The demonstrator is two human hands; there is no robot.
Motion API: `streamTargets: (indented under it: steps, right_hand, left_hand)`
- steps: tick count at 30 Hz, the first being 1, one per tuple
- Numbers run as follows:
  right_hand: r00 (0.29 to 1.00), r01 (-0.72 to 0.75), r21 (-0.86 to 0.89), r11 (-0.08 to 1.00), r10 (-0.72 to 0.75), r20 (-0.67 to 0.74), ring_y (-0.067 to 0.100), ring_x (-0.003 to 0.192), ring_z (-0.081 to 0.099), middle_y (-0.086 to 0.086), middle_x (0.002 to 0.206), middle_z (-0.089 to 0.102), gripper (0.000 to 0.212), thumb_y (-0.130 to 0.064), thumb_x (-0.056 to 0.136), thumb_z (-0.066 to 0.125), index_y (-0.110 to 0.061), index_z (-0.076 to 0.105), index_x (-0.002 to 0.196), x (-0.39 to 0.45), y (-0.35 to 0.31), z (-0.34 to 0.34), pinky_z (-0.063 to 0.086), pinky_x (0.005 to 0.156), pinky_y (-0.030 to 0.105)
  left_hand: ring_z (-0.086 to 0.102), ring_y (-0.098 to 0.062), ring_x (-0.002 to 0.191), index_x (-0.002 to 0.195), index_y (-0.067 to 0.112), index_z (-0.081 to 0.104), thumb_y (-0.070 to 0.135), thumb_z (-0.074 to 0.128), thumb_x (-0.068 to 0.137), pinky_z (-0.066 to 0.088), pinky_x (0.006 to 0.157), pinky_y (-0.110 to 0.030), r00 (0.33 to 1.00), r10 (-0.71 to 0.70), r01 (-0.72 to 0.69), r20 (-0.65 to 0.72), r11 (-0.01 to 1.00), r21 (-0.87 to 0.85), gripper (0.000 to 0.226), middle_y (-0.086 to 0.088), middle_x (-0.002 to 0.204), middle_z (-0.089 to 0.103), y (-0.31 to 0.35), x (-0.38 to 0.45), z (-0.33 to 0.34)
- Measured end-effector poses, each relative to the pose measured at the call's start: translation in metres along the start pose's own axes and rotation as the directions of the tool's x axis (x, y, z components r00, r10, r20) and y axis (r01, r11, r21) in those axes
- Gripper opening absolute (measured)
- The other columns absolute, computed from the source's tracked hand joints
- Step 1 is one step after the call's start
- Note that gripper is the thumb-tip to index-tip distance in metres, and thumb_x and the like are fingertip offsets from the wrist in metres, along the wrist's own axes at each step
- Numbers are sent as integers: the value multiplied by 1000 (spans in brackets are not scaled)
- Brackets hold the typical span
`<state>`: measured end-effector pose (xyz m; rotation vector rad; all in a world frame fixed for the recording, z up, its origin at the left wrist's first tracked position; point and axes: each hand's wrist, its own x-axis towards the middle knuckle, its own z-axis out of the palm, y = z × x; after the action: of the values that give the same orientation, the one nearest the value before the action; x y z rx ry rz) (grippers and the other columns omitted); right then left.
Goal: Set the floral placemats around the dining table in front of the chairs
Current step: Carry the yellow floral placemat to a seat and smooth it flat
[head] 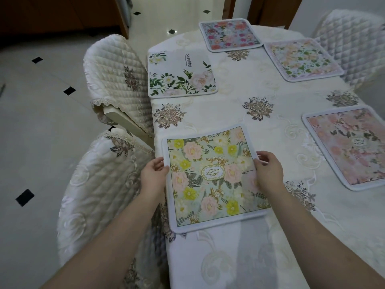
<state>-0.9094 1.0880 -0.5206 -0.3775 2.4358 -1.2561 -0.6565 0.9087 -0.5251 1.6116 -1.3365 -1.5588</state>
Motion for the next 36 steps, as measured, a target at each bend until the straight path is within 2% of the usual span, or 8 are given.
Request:
streamTargets:
  steps: [5, 8, 14, 23, 25, 27, 33, 36]
  right_hand:
    - [999, 42, -51, 998, -43, -16, 16, 96, 59, 5, 115, 67, 28, -8, 97, 51, -11, 63, 123, 13, -12, 2, 42, 78, 25]
    - [1000, -12, -125, 992, 12, -2, 24, 112, 59, 10, 126, 64, 35, -3, 97, 46, -8, 60, 129, 15, -5, 5, 39, 86, 24]
    - [999, -35, -161, 986, 30, -32, 29, 120, 56, 14, 131, 61, 38, 0, 98, 43, -5, 57, 133, 12, -1, 10, 40, 94, 28]
    - [998, 59, -283, 957, -62, -2, 36, 119, 55, 19, 132, 57, 39, -1, 100, 41, -4, 54, 137, 6, 16, 7, 43, 96, 36]
    - [993, 119, -319, 940, -119, 20, 38, 122, 51, 21, 134, 54, 41, 1, 97, 44, -3, 52, 137, 5, 22, 8, 42, 100, 41]
    - [981, 187, -379, 906, -190, 29, 37, 130, 43, 21, 141, 47, 44, -1, 96, 47, -2, 48, 140, -1, 23, 10, 35, 108, 43]
    - [806, 591, -499, 633, -441, 395, 25, 148, 20, 9, 159, 26, 64, -4, 91, 49, -10, 28, 152, -57, 11, 48, 16, 120, 39]
    - [786, 613, -489, 621, -417, 456, 24, 147, 25, 7, 158, 30, 54, -17, 97, 43, -9, 34, 150, -83, 20, 65, 28, 117, 44]
  left_hand:
    - [63, -17, 99, 127, 5, 61, 1, 63, 93, 52, 92, -32, 998, 61, -60, -9, 996, 70, 35, -4, 110, 66, 4, 8, 8]
    - [61, -14, 97, 130, 6, 61, 5, 63, 94, 49, 89, -28, 991, 136, -132, -5, 970, 204, 36, -1, 107, 64, 1, 9, 10]
    - [66, -16, 92, 128, 12, 66, 17, 66, 92, 57, 90, -41, 968, 252, -226, -6, 878, 422, 36, -4, 108, 71, -10, 13, 8]
    - [66, -20, 92, 126, 10, 67, 16, 66, 92, 56, 88, -38, 955, 296, -258, 3, 830, 494, 34, -9, 109, 69, -18, 4, 9]
    - [65, -25, 99, 128, 9, 64, 14, 63, 93, 53, 94, -40, 954, 301, -259, 1, 819, 512, 36, -12, 115, 65, -18, 0, 14]
    - [53, -31, 121, 137, 1, 54, 14, 56, 96, 40, 108, -38, 951, 308, -264, 11, 798, 541, 43, -17, 133, 53, -17, -8, 20]
    - [10, -20, 152, 156, 13, 26, 40, 20, 99, 6, 124, -37, 814, 361, -581, 455, 482, 656, 63, -3, 164, 20, -40, -62, 52]
    - [16, -20, 152, 156, 18, 28, 41, 14, 98, 12, 122, -44, 764, 373, -636, 527, 300, 711, 64, -1, 164, 21, -65, -82, 59]
